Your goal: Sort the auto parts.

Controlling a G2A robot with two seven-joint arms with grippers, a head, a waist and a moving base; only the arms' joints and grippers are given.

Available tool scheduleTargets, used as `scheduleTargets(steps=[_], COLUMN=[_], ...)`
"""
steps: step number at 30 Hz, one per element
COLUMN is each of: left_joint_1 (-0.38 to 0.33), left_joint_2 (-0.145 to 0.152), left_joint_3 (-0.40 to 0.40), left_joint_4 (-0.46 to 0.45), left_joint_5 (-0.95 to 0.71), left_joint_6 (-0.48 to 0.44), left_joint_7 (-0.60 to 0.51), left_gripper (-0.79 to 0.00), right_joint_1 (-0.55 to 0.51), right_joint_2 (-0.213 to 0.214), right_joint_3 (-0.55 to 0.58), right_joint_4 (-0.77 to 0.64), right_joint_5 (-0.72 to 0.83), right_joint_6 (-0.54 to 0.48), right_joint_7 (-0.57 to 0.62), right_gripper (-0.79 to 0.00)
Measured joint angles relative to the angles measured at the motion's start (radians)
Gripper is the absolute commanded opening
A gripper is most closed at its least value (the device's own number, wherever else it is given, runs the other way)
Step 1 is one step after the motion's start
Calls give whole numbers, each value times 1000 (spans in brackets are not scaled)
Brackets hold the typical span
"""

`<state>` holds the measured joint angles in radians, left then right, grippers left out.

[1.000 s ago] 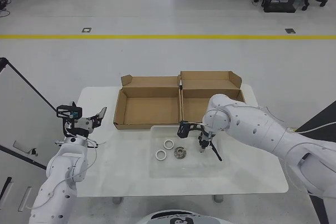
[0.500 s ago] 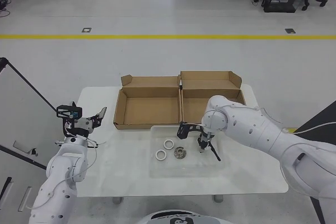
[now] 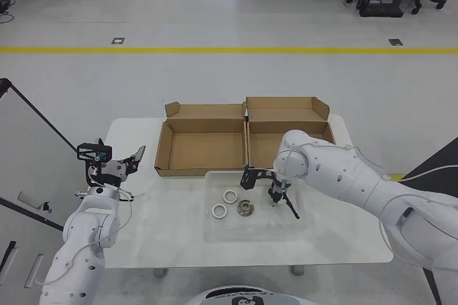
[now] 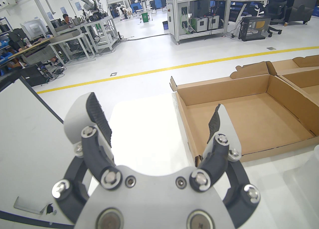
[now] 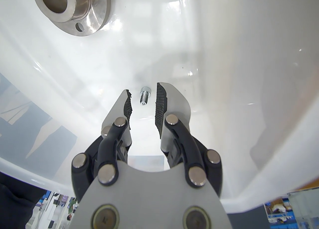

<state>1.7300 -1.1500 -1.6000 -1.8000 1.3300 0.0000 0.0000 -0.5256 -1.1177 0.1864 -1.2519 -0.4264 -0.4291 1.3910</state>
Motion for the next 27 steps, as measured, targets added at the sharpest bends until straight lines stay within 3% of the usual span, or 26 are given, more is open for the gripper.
scheduleTargets(steps=[11,13,15,27], left_joint_1=[0,0,0,0], left_joint_2=[0,0,0,0], left_joint_3=[0,0,0,0], left_joint_4=[0,0,0,0], left_joint_5=[0,0,0,0], left_joint_6=[0,0,0,0], left_joint_7=[0,0,0,0], left_gripper=[0,0,0,0], right_joint_1=[3,4,4,21], right_joint_2=[-13,-15,-17,-18], right_joint_3=[-11,-14,-16,-13], right_joint_4=[24,29,34,-13], right_joint_5=[6,7,4,-2], right_joint_6=[-7,-8,-8,16], right_joint_7=[-7,-8,-8,16], right_gripper=[-579,-653,-785,-785])
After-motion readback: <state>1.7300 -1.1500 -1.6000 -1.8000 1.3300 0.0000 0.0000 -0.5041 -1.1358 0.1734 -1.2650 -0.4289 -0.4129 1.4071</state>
